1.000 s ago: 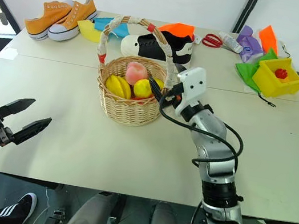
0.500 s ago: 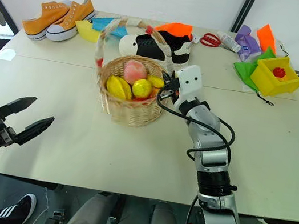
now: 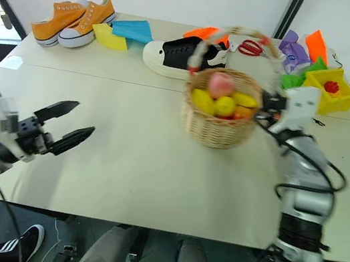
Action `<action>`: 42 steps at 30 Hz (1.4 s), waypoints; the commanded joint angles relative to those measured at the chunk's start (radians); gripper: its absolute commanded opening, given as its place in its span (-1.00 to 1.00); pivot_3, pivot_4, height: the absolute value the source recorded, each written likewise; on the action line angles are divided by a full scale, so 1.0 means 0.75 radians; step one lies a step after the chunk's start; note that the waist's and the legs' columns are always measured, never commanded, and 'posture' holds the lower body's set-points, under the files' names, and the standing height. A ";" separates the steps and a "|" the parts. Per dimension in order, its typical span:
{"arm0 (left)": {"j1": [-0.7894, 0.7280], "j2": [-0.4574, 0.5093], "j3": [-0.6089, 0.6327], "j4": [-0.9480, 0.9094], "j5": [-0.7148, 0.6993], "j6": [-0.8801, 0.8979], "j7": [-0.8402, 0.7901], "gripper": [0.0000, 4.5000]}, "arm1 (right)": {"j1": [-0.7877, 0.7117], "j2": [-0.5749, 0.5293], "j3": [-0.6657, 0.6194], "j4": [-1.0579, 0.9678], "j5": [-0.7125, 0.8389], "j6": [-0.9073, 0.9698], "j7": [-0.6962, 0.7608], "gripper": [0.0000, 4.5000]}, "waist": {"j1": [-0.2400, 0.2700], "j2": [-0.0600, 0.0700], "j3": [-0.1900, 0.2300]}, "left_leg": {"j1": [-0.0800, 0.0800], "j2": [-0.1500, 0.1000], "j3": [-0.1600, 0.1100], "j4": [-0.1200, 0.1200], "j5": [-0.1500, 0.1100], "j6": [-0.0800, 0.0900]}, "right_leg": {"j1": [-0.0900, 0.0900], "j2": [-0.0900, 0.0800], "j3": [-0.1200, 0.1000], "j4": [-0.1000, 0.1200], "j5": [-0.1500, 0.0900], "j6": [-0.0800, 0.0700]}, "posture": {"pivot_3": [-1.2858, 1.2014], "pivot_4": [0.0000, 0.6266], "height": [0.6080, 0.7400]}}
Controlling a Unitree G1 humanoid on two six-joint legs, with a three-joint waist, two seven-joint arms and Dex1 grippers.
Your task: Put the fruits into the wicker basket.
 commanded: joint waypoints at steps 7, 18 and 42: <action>-0.274 0.010 -0.222 0.164 0.067 -0.009 -0.132 1.00 | 0.271 -0.151 -0.358 -0.069 -0.035 -0.105 -0.063 -0.96 | -0.015 0.002 -0.001 | 0.002 0.001 0.001 0.000 0.000 0.001 | 0.001 0.001 0.001 0.001 0.000 0.000 | 0.03 -0.52 1.00; -0.313 -0.011 -0.274 0.223 0.106 -0.042 -0.167 1.00 | 0.330 -0.100 -0.359 -0.111 -0.015 -0.126 -0.139 0.60 | -0.013 0.002 -0.001 | 0.002 0.001 0.001 0.001 0.001 0.001 | 0.002 0.001 0.001 0.001 0.000 0.000 | 0.03 -0.52 1.00; -0.290 -0.012 -0.167 0.450 0.247 -0.039 0.133 1.00 | 0.792 0.146 0.239 -0.811 0.180 -0.064 0.149 0.96 | -0.015 0.002 -0.002 | 0.007 0.001 0.001 0.001 -0.002 -0.002 | 0.002 0.000 0.002 -0.001 -0.003 -0.004 | 0.03 -0.52 1.00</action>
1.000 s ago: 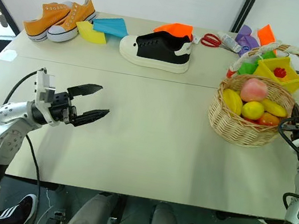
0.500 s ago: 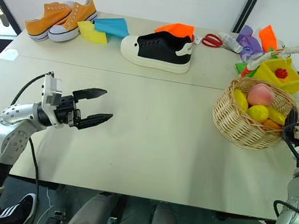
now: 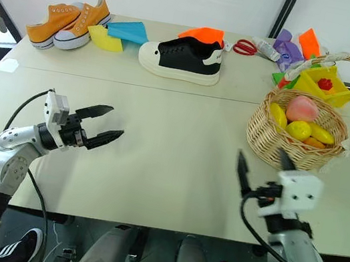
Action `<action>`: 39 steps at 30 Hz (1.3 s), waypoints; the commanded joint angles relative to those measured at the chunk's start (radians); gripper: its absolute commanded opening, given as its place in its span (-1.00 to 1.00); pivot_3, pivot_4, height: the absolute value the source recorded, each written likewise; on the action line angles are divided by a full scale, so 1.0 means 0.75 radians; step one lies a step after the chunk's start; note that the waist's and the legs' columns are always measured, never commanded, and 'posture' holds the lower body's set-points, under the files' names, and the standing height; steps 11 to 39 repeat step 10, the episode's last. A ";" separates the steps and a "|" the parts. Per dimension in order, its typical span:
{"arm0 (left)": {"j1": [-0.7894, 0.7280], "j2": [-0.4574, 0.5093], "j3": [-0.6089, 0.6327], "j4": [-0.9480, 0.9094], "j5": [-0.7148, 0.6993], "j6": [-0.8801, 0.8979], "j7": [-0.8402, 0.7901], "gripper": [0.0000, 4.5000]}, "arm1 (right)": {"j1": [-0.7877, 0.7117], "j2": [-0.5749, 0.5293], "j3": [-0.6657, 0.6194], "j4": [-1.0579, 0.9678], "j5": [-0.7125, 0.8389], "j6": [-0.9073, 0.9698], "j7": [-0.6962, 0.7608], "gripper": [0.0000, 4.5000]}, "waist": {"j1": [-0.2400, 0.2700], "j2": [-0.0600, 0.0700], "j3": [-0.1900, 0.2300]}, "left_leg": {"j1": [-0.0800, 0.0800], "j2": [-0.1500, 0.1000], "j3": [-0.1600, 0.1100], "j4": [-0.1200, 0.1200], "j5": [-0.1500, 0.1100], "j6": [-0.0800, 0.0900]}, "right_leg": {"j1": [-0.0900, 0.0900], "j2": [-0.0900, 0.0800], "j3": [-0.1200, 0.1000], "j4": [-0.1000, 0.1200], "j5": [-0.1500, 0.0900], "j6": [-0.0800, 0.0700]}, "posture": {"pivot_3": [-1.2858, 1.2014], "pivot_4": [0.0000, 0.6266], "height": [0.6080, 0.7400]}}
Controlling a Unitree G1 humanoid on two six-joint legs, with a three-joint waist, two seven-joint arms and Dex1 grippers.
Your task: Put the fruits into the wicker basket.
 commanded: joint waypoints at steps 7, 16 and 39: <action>0.014 0.030 0.251 0.140 0.087 -0.093 0.298 1.00 | -0.421 -0.251 0.191 0.361 0.144 0.112 0.441 0.96 | 0.010 -0.005 0.001 | -0.001 0.000 -0.003 -0.001 0.001 0.003 | 0.001 0.000 -0.004 -0.002 0.001 0.001 | 0.03 -0.52 1.00; 0.062 0.039 0.296 0.098 0.068 -0.118 0.282 1.00 | -0.503 -0.226 0.218 0.439 0.142 0.092 0.477 0.96 | 0.010 -0.005 0.001 | -0.001 0.000 -0.003 -0.001 0.000 0.001 | 0.000 -0.001 -0.003 -0.002 0.002 0.003 | 0.03 -0.52 1.00; 0.062 0.039 0.296 0.098 0.068 -0.118 0.282 1.00 | -0.503 -0.226 0.218 0.439 0.142 0.092 0.477 0.96 | 0.010 -0.005 0.001 | -0.001 0.000 -0.003 -0.001 0.000 0.001 | 0.000 -0.001 -0.003 -0.002 0.002 0.003 | 0.03 -0.52 1.00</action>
